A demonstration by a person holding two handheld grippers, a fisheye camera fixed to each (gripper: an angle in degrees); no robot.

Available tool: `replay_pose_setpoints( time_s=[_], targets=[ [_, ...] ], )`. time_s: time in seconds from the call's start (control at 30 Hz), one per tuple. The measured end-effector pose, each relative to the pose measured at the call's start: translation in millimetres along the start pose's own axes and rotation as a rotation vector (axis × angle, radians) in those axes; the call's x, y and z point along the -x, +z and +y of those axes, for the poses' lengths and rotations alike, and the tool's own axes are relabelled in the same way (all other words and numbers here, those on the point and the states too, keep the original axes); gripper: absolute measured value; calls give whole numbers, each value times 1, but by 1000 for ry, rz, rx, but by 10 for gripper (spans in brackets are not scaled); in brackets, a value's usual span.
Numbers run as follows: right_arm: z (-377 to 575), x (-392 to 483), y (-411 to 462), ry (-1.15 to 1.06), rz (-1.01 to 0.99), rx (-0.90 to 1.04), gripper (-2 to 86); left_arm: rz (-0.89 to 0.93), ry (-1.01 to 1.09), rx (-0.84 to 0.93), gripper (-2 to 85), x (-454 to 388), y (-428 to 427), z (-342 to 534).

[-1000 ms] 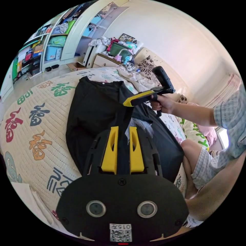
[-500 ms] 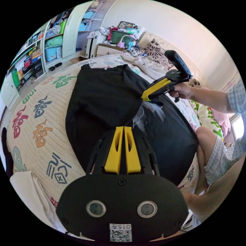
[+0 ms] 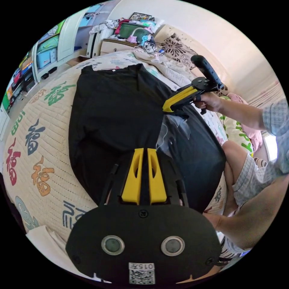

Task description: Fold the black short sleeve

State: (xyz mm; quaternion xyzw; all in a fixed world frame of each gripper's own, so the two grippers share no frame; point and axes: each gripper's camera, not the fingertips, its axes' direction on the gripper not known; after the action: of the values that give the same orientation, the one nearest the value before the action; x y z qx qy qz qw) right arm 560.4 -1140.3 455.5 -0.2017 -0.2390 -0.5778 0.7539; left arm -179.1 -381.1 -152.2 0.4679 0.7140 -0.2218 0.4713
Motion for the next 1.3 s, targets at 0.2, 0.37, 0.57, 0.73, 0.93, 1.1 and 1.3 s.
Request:
replay_pose_setpoints(
  time_s=[0.2, 0.37, 0.57, 0.73, 0.93, 1.1, 1.3],
  targets=[
    [37, -74, -68, 272, -122, -324, 64, 18, -56, -304, 80, 44, -59, -43],
    [28, -152, -118, 579, 15, -460, 132, -74, -249, -352, 107, 137, -55, -161],
    [3, -184, -99, 691, -33, -237, 99, -40, -414, -67, 63, 190, 6, -234],
    [26, -185, -105, 610, -46, -160, 5, 36, -416, -33, 3, 204, 2, -231],
    [65, -190, -162, 562, -30, -263, -7, 41, -294, -107, -4, 194, -48, -246],
    [70, -183, -205, 529, 92, -309, -8, -71, -224, -140, -3, 170, -89, -280],
    [92, -165, -245, 512, 148, -439, -8, -99, -240, -311, -5, 154, -149, -282]
  ],
)
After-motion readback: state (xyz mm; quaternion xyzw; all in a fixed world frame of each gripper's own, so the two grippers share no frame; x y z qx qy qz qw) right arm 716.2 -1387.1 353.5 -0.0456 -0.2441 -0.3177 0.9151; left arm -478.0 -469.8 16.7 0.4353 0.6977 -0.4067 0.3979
